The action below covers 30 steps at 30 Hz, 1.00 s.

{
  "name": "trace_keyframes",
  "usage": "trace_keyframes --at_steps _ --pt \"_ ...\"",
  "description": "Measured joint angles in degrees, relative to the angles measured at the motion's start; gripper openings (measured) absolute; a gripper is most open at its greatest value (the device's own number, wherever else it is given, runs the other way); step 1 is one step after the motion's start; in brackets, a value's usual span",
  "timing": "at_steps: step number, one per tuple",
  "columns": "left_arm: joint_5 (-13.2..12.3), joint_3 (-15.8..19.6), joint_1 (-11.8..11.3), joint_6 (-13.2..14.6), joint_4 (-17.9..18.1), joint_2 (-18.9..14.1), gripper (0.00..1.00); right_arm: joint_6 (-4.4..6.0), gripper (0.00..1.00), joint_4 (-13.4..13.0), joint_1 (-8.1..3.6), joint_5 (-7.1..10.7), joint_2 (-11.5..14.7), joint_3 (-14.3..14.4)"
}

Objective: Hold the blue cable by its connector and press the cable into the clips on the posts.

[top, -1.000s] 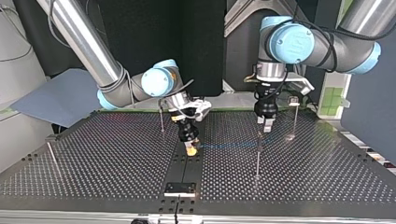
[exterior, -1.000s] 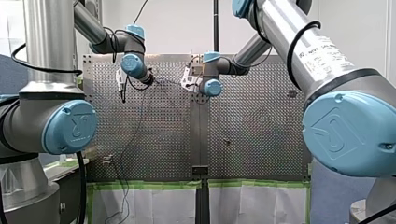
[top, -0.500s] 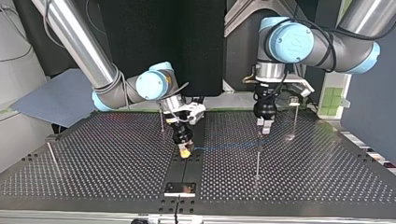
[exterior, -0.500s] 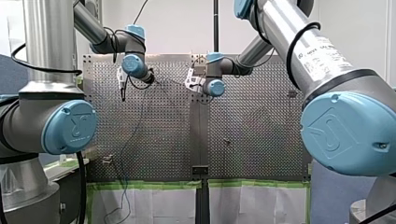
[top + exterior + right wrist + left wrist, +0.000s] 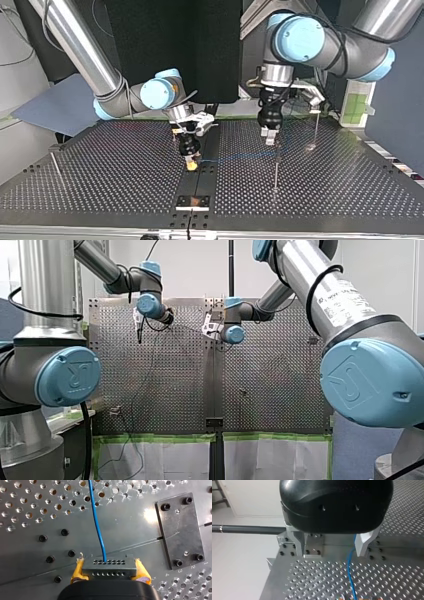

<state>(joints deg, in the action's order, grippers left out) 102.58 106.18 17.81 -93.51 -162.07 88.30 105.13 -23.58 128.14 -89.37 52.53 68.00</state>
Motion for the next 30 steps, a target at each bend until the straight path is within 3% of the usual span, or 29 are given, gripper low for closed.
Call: trace_keyframes --at_steps 10,24,30 --pt "3.91 -5.48 4.53 -0.67 -3.85 5.0 1.0 -0.09 0.0 -0.09 -0.11 -0.02 0.02 0.01" --pt "8.41 -11.1 4.14 1.0 -4.3 9.18 1.0 -0.19 0.0 -0.16 -0.12 0.08 0.0 0.01" --pt "8.82 -12.31 3.76 1.36 -4.09 11.95 1.0 -0.27 0.0 -0.21 -0.11 0.06 0.0 0.02"
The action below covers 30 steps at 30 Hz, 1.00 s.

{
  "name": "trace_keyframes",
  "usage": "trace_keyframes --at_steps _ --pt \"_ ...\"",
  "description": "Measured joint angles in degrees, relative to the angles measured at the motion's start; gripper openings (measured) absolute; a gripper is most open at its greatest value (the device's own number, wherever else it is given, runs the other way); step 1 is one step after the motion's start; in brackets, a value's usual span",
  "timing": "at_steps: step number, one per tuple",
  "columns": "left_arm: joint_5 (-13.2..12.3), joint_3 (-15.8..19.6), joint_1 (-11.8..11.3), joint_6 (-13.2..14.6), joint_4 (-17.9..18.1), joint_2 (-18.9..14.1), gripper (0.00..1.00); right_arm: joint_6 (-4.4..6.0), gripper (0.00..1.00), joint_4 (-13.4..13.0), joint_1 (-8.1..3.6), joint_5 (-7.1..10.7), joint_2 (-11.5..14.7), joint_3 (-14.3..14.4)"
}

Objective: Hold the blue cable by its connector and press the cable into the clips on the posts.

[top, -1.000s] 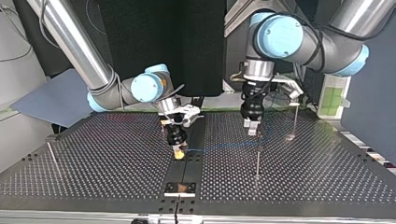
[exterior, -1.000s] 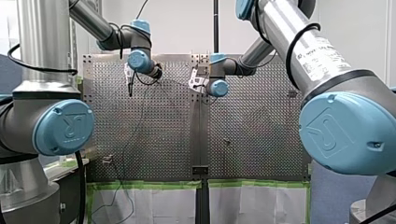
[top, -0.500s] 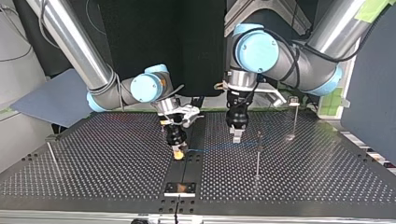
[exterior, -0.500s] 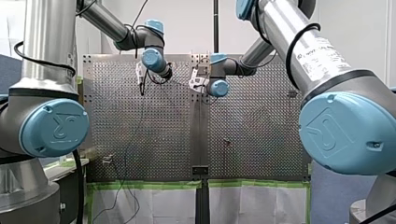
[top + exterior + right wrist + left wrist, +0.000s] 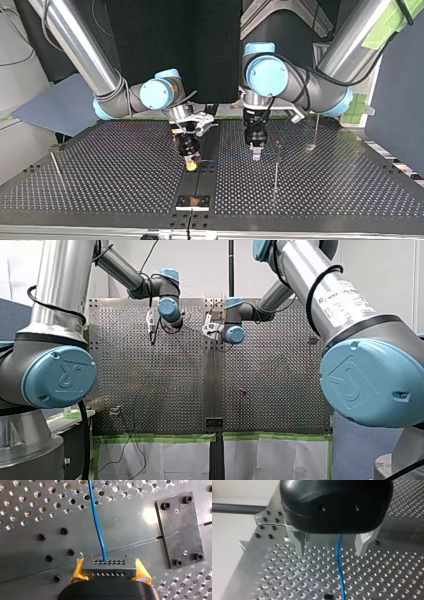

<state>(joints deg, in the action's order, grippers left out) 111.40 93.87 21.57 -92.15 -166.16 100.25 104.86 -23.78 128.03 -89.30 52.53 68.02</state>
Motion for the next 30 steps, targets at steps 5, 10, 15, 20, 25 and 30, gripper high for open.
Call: trace_keyframes --at_steps 5,10,15,20,25,30 --pt "-0.01 -0.84 -0.25 -0.09 0.07 0.52 1.0 -0.06 0.0 -0.04 0.0 -0.01 0.0 0.02" --pt "0.06 -2.19 -0.41 -0.17 -0.03 1.49 1.0 -0.12 0.0 -0.05 0.11 0.0 0.0 0.02" --pt "0.17 -4.45 -0.43 -0.23 -0.36 4.1 1.0 -0.16 0.0 -0.05 0.25 0.06 0.0 0.03" --pt "0.66 -5.92 -0.81 -0.26 -0.07 5.31 1.0 -0.2 0.0 -0.05 0.32 0.08 0.0 0.02" --pt "0.97 -6.23 -1.1 -0.16 0.26 5.45 1.0 -0.23 0.0 -0.05 0.28 0.07 0.0 0.03" --pt "0.97 -6.25 -1.14 0.48 0.52 5.48 1.0 -0.25 0.0 -0.05 0.18 0.08 0.0 0.04"
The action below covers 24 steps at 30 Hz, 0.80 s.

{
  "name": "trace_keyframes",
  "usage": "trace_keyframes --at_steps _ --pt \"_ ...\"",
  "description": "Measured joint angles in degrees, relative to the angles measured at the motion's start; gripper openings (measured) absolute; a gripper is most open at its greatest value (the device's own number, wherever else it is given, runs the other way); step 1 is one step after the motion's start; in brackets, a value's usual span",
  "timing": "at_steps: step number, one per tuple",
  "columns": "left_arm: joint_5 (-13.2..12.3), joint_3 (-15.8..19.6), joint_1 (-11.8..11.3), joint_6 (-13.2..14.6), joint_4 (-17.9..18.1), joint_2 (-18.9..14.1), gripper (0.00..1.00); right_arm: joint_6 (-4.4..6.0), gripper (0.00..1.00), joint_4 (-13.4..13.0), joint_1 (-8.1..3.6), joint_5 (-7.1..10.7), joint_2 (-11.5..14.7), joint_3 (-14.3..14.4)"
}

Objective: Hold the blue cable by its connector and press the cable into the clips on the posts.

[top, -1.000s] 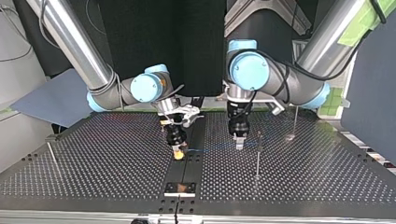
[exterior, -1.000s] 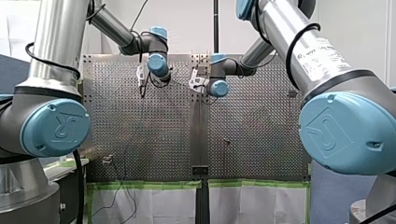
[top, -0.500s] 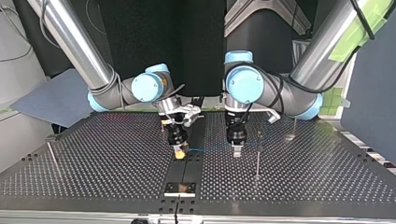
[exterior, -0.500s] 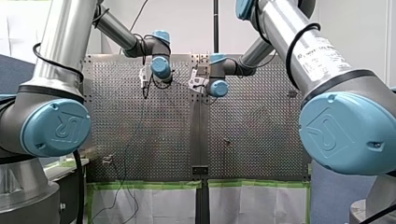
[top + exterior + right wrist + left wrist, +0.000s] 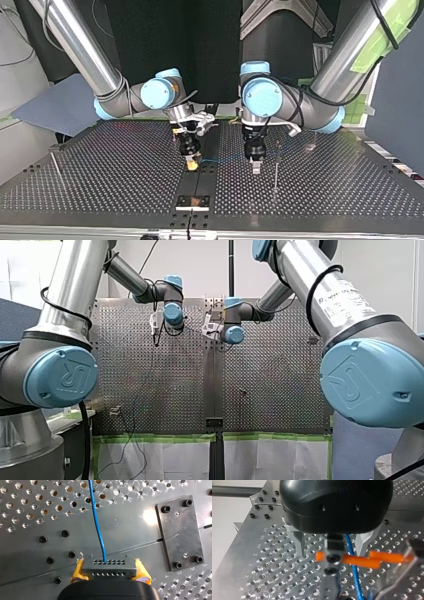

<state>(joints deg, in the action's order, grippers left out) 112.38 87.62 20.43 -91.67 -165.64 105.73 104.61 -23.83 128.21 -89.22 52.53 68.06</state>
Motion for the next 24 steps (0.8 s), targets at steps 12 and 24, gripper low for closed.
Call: trace_keyframes --at_steps 12,24 --pt "3.36 -0.02 0.21 3.94 1.55 0.0 0.53 0.0 0.0 0.0 -0.17 0.0 0.0 -0.02" --pt "4.07 -0.02 0.82 4.48 2.04 -0.04 0.01 0.0 0.0 0.09 -0.1 0.0 0.0 -0.02"
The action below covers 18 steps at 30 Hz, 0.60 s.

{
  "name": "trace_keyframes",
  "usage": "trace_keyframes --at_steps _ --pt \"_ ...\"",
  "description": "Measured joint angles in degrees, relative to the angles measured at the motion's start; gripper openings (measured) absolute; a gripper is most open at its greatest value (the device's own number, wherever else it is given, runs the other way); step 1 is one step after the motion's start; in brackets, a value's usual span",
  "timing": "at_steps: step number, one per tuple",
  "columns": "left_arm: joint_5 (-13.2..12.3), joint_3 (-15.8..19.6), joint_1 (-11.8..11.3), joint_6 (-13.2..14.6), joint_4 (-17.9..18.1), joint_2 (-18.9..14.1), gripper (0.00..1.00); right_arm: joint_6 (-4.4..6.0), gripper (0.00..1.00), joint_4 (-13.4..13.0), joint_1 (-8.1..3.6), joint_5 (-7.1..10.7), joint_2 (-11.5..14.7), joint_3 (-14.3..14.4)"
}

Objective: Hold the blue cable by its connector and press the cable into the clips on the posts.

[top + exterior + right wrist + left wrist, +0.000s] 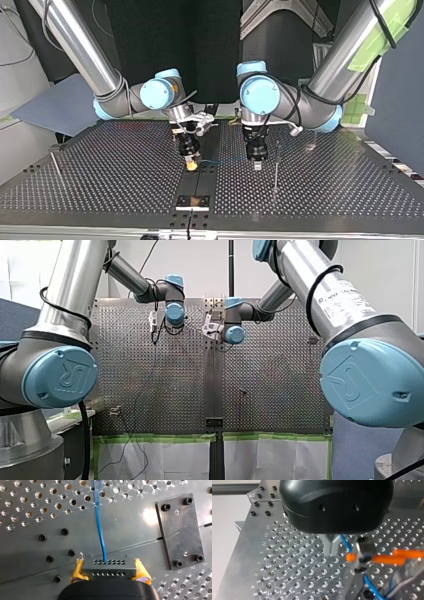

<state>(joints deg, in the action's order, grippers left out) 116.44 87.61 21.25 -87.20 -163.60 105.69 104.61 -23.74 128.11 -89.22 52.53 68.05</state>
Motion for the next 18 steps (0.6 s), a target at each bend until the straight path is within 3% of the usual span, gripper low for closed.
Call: trace_keyframes --at_steps 11,18 --pt "-0.04 0.0 0.52 -0.18 -0.14 0.0 0.01 0.0 0.0 0.08 0.0 0.0 0.0 0.02" --pt "-0.04 0.0 1.35 -2.69 -0.49 0.03 0.01 0.0 0.0 0.04 -0.57 -0.12 0.0 1.1"
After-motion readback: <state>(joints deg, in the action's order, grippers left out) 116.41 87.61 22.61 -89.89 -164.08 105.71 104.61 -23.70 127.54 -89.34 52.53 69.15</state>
